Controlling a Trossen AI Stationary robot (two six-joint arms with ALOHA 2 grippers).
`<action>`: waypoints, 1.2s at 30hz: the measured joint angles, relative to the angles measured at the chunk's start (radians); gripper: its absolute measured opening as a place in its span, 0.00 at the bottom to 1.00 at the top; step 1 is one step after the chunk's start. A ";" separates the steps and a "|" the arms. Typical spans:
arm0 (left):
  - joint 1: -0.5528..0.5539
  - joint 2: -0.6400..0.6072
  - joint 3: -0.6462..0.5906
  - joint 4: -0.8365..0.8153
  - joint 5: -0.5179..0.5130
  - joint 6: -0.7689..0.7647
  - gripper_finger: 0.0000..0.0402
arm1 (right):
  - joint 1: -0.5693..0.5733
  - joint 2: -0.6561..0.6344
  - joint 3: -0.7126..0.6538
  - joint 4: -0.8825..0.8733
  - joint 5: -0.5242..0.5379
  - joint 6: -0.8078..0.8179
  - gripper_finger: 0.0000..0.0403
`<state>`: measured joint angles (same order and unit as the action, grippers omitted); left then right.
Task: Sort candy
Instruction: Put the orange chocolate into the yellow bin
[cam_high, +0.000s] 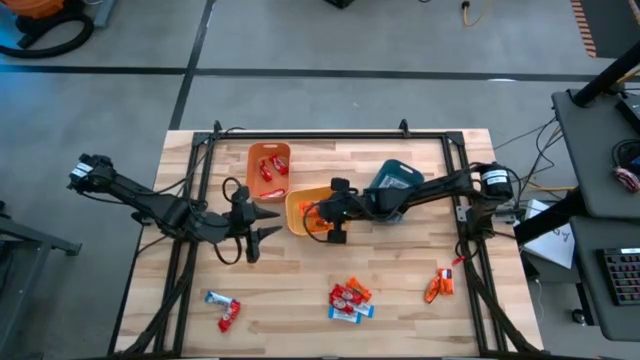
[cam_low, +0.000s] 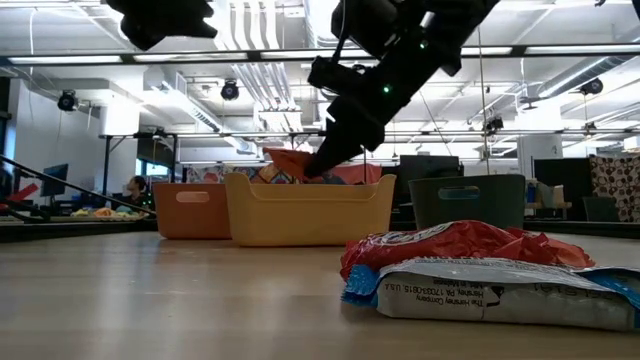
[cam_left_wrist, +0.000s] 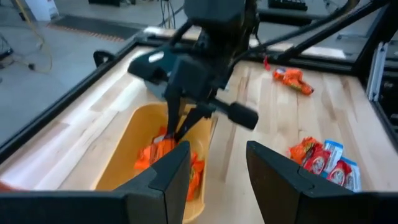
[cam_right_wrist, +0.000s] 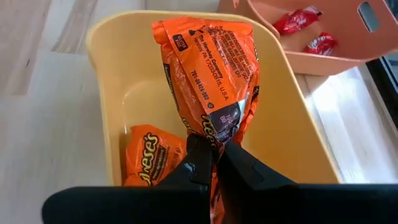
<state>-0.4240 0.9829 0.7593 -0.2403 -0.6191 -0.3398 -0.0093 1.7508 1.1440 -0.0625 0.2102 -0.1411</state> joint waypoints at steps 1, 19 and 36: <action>0.000 0.000 0.000 -0.015 0.000 -0.010 0.35 | 0.000 0.000 0.003 -0.013 0.000 0.004 0.02; -0.001 0.006 0.000 -0.205 0.089 -0.244 0.35 | 0.000 -0.001 0.010 -0.105 -0.008 0.036 0.20; -0.001 0.013 0.000 -0.288 0.354 -0.387 0.35 | 0.005 -0.012 0.146 -0.412 -0.009 0.095 0.45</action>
<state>-0.4251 0.9955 0.7593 -0.5287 -0.2655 -0.7271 -0.0040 1.7390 1.2902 -0.4746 0.2016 -0.0465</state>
